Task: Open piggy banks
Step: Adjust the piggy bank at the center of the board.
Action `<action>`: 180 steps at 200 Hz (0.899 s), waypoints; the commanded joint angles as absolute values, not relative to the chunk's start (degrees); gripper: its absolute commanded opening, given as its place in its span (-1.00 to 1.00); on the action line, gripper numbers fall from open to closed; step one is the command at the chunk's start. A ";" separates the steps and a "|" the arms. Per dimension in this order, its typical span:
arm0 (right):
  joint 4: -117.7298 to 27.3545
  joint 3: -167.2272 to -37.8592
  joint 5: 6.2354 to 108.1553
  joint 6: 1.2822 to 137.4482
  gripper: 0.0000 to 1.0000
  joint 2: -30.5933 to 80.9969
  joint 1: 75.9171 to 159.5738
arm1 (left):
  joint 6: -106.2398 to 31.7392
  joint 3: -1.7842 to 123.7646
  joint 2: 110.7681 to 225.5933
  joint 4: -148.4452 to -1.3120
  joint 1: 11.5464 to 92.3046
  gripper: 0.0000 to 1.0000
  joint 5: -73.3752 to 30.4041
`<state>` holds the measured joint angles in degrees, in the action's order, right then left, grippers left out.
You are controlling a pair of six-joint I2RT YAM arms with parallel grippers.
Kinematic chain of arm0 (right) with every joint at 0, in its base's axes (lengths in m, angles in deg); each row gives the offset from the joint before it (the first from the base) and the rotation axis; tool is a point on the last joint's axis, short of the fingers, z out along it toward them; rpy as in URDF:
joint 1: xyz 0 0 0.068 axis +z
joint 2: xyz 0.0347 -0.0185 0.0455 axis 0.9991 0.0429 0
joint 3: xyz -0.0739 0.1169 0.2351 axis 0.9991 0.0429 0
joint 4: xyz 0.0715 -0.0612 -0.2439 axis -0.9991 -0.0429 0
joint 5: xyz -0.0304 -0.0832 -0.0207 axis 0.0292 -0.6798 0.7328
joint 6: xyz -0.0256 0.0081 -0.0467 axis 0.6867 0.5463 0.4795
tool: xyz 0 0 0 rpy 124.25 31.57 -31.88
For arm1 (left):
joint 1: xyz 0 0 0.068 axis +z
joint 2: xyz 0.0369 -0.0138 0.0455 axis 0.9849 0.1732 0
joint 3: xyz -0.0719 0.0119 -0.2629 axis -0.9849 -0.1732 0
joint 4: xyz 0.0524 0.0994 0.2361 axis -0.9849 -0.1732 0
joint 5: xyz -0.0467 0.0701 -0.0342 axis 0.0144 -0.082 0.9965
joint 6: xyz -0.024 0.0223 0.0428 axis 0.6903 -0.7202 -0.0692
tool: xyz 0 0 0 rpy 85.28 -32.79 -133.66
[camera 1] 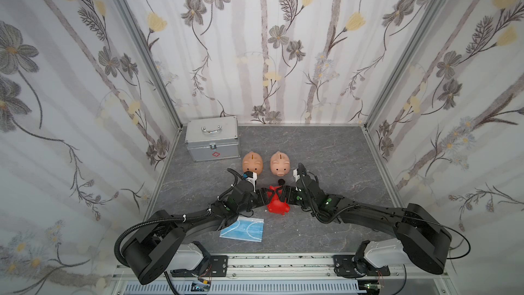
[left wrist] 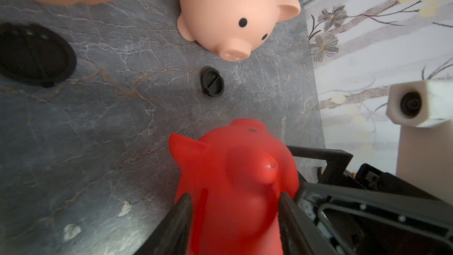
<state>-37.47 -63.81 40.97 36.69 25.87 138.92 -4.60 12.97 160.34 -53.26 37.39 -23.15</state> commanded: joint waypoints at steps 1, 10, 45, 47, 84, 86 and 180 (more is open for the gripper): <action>-38.29 -64.47 42.13 36.13 0.74 26.77 138.96 | -4.72 13.46 160.58 -53.01 37.26 0.13 -23.41; -38.49 -64.38 41.98 36.01 0.74 26.93 138.96 | -4.72 13.51 160.60 -52.87 37.27 0.13 -23.40; -38.98 -63.72 41.86 35.60 0.74 27.54 138.78 | -4.72 13.41 160.27 -52.99 37.27 0.13 -23.68; -38.94 -63.66 41.86 35.60 0.74 27.60 138.78 | -4.72 13.38 160.19 -53.03 37.23 0.13 -23.69; -35.07 -60.23 42.62 35.57 0.73 26.92 138.09 | -4.34 11.94 157.19 -54.02 37.90 0.21 -25.48; -34.60 -59.89 42.71 35.59 0.73 26.79 138.02 | -4.30 11.79 157.18 -54.06 38.03 0.24 -25.53; -20.16 -57.38 51.35 43.24 0.76 25.05 136.02 | -4.33 10.50 156.69 -50.33 36.49 0.33 -22.81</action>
